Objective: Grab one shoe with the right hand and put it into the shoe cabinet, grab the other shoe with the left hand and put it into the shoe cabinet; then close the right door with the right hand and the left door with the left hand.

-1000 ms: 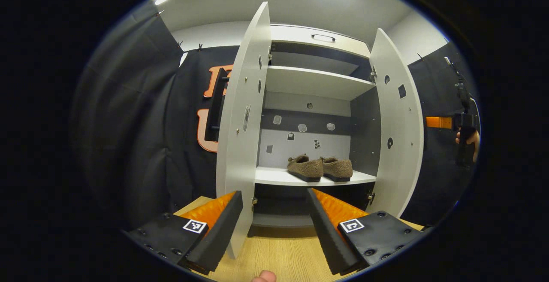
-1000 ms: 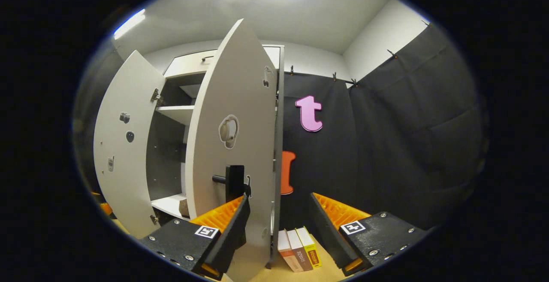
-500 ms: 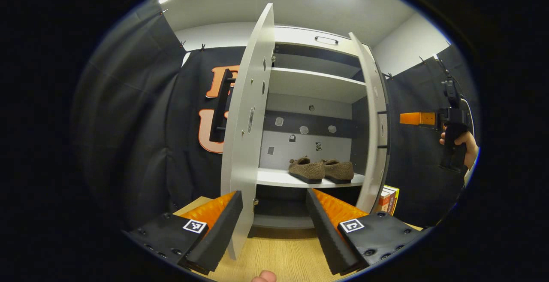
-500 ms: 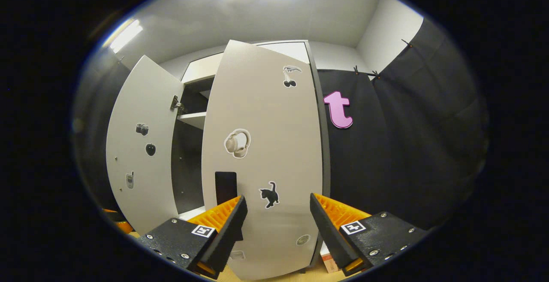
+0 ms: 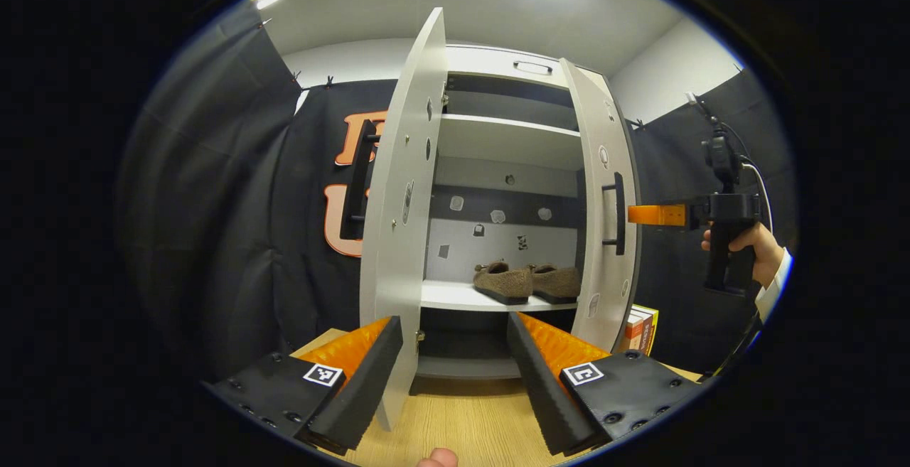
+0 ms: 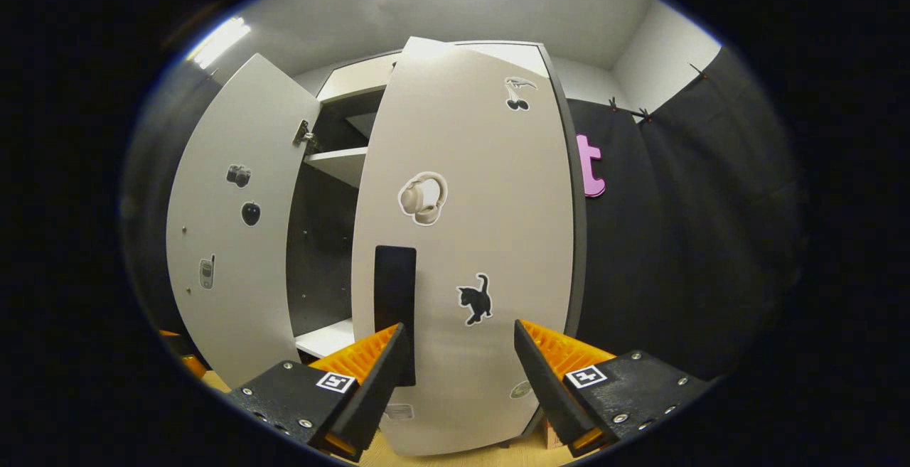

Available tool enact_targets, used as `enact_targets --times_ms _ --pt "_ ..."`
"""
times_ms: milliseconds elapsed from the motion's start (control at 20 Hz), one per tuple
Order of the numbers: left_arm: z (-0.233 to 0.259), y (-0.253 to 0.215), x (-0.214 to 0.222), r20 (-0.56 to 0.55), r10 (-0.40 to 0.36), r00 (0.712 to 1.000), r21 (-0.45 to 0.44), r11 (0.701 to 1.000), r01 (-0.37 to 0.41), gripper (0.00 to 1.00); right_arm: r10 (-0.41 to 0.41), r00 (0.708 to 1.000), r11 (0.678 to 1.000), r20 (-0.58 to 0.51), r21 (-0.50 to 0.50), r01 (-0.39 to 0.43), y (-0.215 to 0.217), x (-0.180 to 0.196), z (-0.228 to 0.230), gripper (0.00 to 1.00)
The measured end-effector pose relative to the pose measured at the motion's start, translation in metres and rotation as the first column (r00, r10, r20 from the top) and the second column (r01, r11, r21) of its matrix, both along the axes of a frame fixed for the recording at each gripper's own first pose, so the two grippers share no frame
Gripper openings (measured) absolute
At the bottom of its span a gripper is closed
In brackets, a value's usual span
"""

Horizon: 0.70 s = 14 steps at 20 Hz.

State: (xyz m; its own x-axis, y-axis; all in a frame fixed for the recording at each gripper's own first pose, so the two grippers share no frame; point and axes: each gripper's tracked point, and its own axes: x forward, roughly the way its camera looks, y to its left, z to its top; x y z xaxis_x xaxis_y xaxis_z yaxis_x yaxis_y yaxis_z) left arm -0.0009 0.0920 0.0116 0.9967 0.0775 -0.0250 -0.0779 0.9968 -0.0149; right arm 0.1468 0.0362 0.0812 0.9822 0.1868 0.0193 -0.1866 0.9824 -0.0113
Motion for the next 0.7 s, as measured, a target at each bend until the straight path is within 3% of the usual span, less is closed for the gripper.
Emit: enact_targets --times_ms 350,700 --pt "0.0 -0.002 0.002 -0.001 -0.008 1.0 0.007 1.0 0.008 0.97 -0.004 1.0 1.0 0.003 0.022 0.004 0.015 0.021 -0.004 0.92" --pt "-0.005 -0.004 0.005 -0.011 -0.012 1.0 -0.009 1.0 0.012 0.94 -0.048 0.999 0.998 -0.004 -0.029 0.048 0.034 0.052 -0.009 0.91"
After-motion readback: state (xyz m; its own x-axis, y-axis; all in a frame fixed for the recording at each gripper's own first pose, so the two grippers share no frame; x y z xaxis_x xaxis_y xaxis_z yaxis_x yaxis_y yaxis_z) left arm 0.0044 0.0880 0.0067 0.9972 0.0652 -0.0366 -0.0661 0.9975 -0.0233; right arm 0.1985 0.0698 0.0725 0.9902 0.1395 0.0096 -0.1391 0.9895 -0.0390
